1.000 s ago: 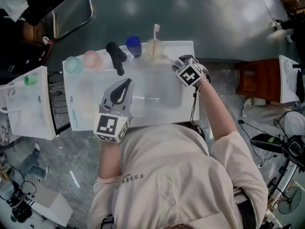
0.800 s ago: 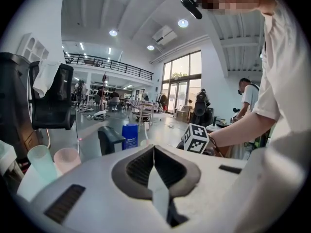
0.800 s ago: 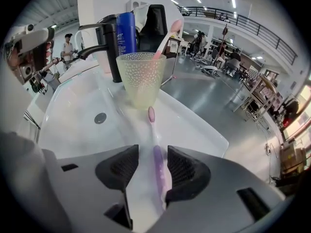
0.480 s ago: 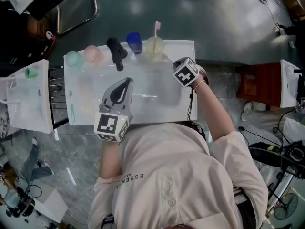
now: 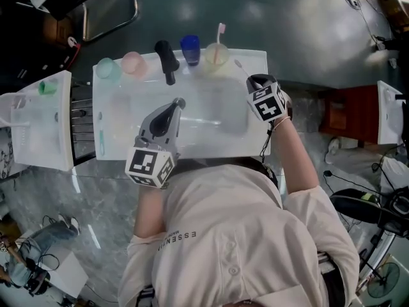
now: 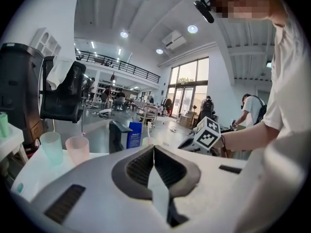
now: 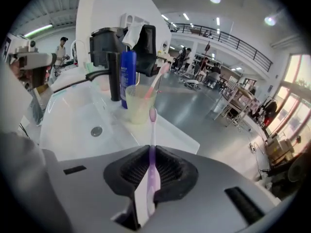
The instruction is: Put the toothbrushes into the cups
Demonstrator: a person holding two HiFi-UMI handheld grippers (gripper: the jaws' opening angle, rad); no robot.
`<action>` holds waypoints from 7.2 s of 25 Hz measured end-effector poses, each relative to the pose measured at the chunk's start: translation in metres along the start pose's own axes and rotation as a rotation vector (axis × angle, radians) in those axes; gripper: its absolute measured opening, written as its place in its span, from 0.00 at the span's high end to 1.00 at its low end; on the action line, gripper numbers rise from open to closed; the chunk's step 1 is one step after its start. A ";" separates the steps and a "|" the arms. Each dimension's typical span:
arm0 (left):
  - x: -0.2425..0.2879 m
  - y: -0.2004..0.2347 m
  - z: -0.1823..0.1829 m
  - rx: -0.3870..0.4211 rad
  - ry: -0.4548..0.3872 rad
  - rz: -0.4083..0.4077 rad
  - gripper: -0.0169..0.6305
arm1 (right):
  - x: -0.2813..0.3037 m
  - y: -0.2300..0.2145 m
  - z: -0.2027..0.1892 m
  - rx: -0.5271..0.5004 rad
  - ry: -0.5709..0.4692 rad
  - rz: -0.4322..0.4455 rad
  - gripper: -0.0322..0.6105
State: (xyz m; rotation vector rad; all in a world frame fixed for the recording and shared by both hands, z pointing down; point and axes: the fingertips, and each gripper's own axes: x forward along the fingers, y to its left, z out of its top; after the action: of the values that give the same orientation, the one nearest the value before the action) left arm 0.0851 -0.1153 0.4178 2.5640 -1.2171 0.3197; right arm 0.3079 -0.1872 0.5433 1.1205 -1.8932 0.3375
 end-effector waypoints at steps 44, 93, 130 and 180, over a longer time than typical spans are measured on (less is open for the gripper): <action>-0.155 0.269 0.032 0.057 -0.045 -0.012 0.97 | -0.036 0.186 0.347 0.388 -0.807 -0.026 0.87; -0.233 0.273 -0.030 0.038 0.026 -0.015 0.97 | 0.027 0.371 0.259 0.299 -0.379 0.142 0.71; -0.291 0.315 -0.091 -0.100 0.051 0.074 0.97 | 0.104 0.501 0.219 0.215 0.064 0.273 0.87; -0.185 0.329 -0.012 -0.024 0.023 0.116 0.97 | 0.064 0.273 0.422 0.328 -0.827 0.139 0.87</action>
State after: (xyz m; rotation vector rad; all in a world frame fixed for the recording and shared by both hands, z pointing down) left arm -0.2879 -0.1772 0.4224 2.4680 -1.3560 0.3569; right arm -0.1591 -0.3277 0.4051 1.4956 -2.7193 0.2882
